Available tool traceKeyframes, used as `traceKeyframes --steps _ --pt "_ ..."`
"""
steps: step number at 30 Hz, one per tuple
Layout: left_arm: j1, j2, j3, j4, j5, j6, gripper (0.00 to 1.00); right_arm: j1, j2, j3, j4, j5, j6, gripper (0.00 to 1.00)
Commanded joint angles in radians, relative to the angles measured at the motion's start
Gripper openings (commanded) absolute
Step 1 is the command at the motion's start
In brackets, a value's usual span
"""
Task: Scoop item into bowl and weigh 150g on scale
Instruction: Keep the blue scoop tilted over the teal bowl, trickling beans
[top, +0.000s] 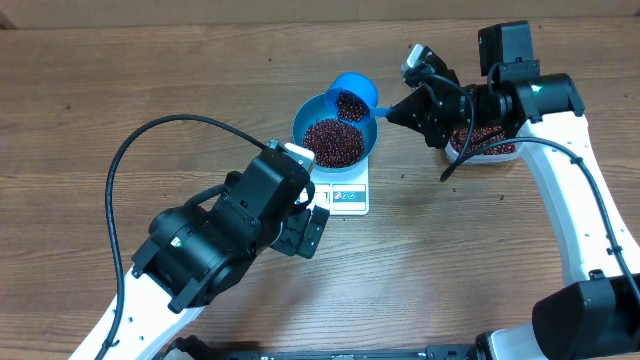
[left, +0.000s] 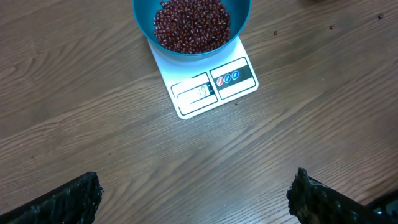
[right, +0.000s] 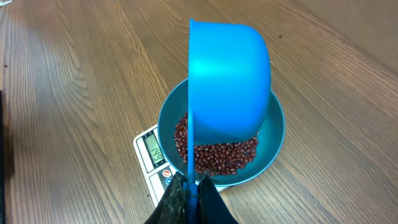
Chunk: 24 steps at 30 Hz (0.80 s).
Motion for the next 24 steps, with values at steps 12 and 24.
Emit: traceKeyframes --steps 12,24 --pt "0.004 -0.010 0.020 0.003 -0.013 0.019 1.00 -0.001 -0.012 0.014 0.014 -0.020 0.072 0.04" --pt "0.004 -0.010 0.020 0.003 -0.013 0.019 1.00 -0.001 -0.011 0.014 0.021 -0.020 0.076 0.04"
